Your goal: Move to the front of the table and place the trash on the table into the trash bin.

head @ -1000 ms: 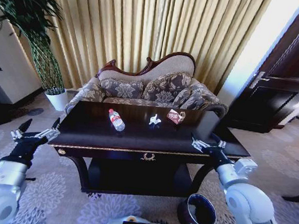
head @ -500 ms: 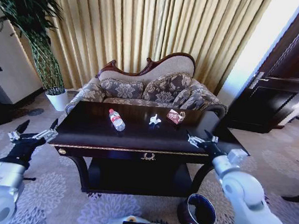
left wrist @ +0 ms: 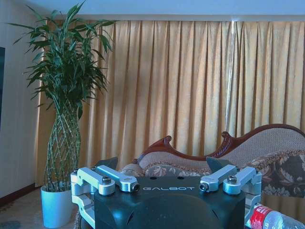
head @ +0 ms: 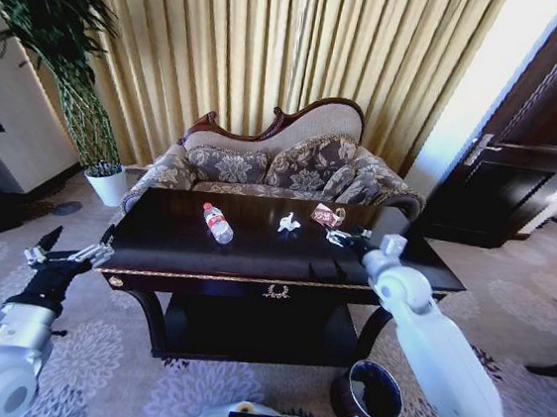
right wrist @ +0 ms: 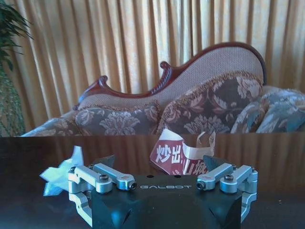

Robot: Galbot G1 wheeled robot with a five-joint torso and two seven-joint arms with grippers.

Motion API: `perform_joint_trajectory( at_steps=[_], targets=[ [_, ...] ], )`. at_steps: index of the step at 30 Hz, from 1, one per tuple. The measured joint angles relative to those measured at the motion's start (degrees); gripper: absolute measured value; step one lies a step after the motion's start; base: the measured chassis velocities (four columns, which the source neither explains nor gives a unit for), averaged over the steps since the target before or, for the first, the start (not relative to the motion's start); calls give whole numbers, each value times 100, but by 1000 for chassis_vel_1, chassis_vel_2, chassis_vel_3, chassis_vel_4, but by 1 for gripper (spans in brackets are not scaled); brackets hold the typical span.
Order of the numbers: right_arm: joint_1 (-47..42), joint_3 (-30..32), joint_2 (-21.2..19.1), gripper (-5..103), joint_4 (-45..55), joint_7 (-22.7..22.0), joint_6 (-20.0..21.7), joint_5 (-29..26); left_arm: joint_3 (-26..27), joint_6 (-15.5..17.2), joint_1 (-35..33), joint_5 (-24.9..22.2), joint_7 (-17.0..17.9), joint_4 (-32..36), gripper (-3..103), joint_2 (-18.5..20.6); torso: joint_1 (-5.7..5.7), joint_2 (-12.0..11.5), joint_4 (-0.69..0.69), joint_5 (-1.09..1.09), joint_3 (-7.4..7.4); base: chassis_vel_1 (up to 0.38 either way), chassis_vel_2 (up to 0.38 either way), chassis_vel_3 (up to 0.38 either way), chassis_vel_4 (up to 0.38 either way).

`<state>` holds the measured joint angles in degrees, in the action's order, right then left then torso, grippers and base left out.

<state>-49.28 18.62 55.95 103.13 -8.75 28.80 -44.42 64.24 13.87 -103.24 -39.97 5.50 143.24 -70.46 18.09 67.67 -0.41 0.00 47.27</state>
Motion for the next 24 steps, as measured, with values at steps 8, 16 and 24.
perform_joint_trajectory(
  at_steps=[8,16,24],
  targets=[
    [331,-163,155,100,-492,-183,29,184,-120,5,1,27,-2,0,100,41,0,0,-2,0,0,0,0,0,0],
    [821,-446,153,100,-1071,-318,31,223,-182,10,-2,92,-34,0,100,81,0,0,-2,0,-1,0,0,0,0],
    [1095,-635,170,100,-1537,-499,31,220,-110,-4,-20,27,-83,0,100,87,0,0,-2,0,-1,0,0,0,0]
  ],
)
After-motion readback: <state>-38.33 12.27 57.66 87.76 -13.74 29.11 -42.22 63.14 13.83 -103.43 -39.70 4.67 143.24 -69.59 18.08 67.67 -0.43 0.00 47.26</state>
